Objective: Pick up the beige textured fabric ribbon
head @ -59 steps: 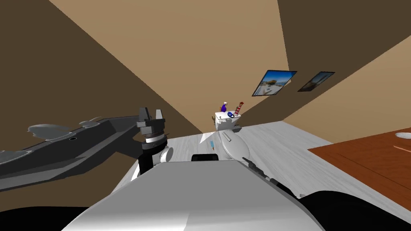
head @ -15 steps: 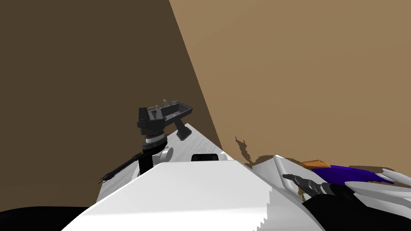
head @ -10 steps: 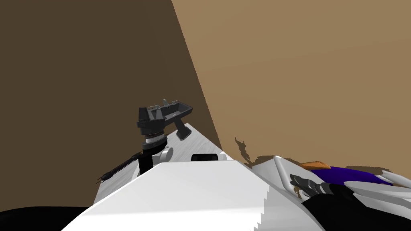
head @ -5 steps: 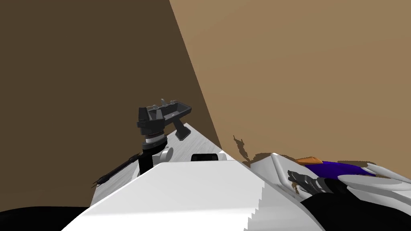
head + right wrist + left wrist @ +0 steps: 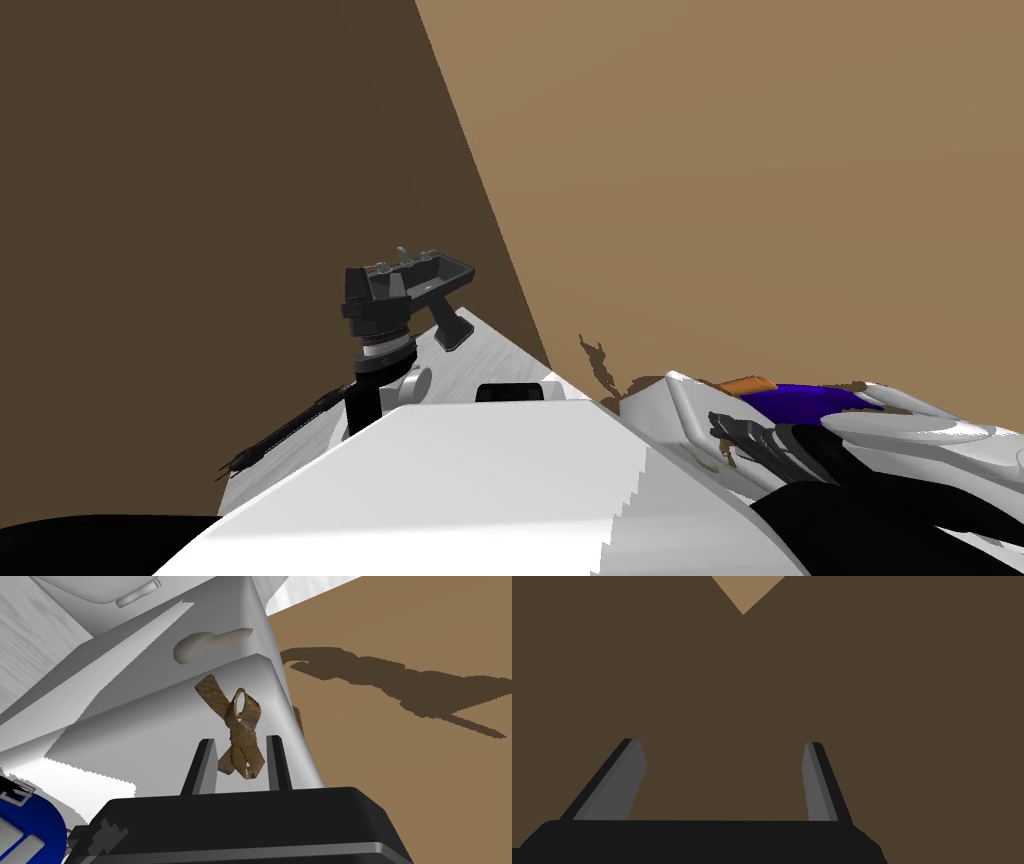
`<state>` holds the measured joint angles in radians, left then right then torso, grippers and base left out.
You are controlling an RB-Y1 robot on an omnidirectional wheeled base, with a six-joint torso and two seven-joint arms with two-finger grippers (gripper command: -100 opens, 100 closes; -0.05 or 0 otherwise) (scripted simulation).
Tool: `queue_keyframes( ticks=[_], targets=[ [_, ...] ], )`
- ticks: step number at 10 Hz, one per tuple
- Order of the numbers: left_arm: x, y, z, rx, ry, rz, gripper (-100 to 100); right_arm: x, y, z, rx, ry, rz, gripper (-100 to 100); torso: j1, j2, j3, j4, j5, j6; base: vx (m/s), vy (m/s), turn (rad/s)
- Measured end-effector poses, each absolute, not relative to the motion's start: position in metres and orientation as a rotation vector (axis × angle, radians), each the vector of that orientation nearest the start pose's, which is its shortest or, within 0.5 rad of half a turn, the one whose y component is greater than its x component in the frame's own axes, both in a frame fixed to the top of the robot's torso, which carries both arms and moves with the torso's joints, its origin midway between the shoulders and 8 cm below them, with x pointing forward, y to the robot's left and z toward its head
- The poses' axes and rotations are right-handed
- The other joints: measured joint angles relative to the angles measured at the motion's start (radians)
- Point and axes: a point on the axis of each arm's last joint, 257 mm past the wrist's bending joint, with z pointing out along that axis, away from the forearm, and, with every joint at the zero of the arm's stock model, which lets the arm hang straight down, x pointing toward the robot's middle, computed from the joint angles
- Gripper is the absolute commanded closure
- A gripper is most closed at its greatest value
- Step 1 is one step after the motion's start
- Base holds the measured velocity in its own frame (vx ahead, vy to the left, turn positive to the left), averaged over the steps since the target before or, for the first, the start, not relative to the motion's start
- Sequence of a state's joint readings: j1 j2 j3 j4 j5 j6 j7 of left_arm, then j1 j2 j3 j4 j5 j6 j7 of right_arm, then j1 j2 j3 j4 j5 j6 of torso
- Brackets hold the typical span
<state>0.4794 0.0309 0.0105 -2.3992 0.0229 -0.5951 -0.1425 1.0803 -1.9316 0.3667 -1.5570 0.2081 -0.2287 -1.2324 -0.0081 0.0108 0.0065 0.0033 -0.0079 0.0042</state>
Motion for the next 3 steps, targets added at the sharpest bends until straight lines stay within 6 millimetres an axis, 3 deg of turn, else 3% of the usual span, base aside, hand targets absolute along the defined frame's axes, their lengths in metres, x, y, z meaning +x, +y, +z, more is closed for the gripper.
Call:
queue_keyframes(
  ticks=[2, 3],
  targets=[
    [0.2979, 0.2686, 0.0971, -0.417, 0.484, -1.227, 0, 0.0662, -0.6458, -0.3289, 1.411, 2.649, -0.134, 100, -0.001, -0.001, 0.0, 0.0, 0.0, 0.0, -0.01, 0.004, -0.073],
    [0.2979, 0.2686, 0.0971, -0.417, 0.484, -1.228, 0, 0.0672, -0.6458, -0.3284, 1.41, 2.65, -0.134, 0, -0.001, 0.0, 0.0, 0.0, 0.0, 0.0, 0.0, 0.0, 0.0]
  ],
)
